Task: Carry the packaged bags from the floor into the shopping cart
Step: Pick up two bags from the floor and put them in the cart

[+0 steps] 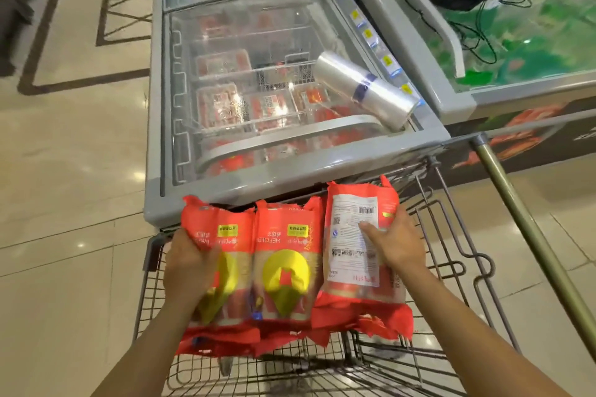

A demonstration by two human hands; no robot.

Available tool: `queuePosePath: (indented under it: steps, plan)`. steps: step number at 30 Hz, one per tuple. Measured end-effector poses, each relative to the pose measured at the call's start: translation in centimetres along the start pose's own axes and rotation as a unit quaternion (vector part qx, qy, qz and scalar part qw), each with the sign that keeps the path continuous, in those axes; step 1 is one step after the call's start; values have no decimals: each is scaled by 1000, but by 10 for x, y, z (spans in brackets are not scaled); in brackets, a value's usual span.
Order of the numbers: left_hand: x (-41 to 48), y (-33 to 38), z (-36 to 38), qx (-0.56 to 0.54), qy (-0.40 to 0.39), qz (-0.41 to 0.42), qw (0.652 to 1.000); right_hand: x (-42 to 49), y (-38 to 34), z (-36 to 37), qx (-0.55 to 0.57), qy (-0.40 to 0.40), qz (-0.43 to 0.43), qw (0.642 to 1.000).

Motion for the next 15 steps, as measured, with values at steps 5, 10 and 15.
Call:
queuePosePath:
  steps: [5, 10, 15]
  plan:
    - [-22, 63, -9, 139, -21, 157, 977, -47, -54, -16, -128, 21, -135, 982]
    - [-108, 163, -67, 203, 0, 292, 935, -150, -109, -66, -208, 54, -266, 940]
    - [-188, 199, -123, 225, 80, 349, 906, -242, -118, -118, -220, 97, -323, 915]
Point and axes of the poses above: each hand's wrist, its own x-axis towards the middle knuckle, its own z-axis out of the palm, y = z × x, the point moved 7 cm from there along x, towards the middle knuckle, and after that the axes turned 4 degrees about z, right-handed, at the moved point
